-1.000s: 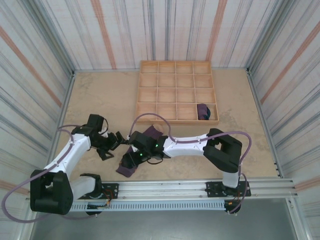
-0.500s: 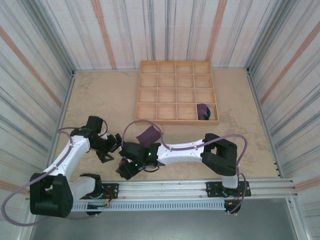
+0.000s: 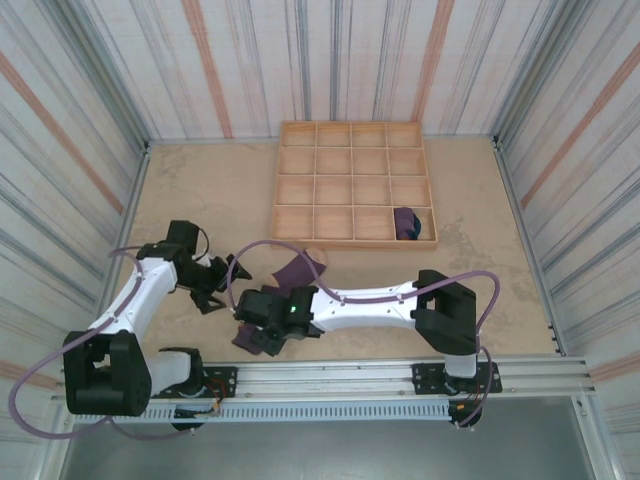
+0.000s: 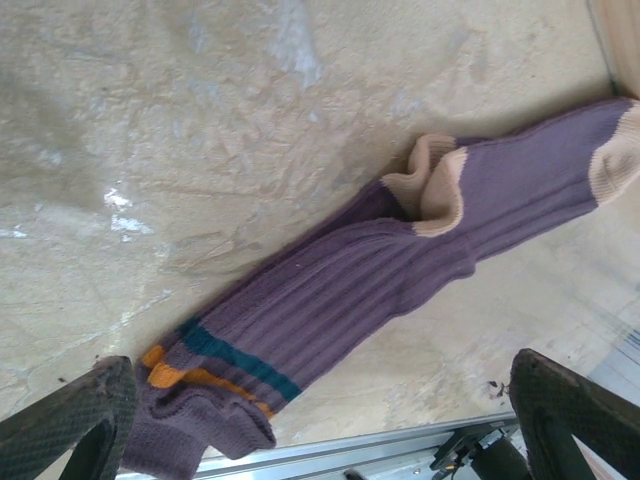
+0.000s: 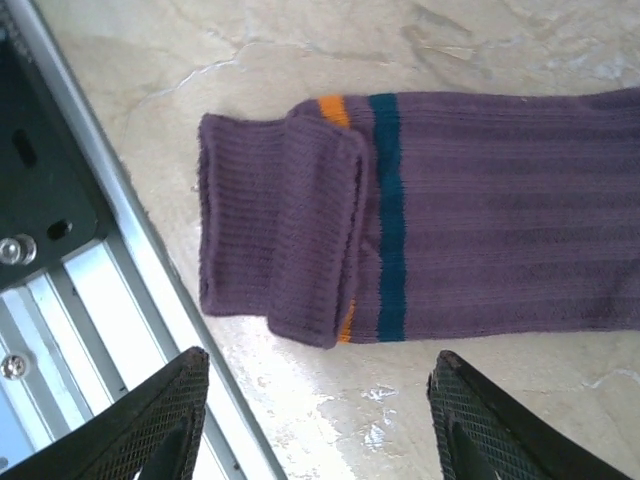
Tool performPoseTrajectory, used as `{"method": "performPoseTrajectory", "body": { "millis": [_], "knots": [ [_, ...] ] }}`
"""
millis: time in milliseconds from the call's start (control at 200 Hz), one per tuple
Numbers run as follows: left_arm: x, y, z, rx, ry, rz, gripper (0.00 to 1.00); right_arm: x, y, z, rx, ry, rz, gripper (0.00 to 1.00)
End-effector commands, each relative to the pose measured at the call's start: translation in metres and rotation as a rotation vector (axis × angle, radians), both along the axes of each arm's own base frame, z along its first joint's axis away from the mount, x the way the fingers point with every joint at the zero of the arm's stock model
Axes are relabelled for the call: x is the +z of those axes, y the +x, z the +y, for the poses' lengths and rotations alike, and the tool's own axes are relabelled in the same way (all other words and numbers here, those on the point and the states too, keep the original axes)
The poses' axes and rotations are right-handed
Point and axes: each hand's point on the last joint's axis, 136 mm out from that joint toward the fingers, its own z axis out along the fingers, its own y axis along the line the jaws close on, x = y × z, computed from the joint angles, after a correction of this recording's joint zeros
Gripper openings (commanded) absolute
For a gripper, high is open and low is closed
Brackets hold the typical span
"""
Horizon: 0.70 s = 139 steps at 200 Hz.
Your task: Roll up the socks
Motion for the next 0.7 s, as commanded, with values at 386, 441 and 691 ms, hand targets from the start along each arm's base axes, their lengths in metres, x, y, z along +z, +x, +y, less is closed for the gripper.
{"method": "performPoseTrajectory", "body": {
  "millis": [386,441,691],
  "knots": [
    [0.008,-0.002,0.001,-0.016,-0.024,-0.008,0.99,-0.029,-0.037,0.029,0.1,-0.04,-0.029,0.46],
    [0.008,-0.002,0.0,-0.017,-0.025,-0.007,0.99,-0.03,-0.036,0.032,0.1,-0.036,-0.029,0.43],
    [0.009,0.002,0.001,-0.014,-0.026,-0.015,0.98,-0.038,-0.034,0.041,0.109,-0.047,-0.03,0.39]
  ]
}}
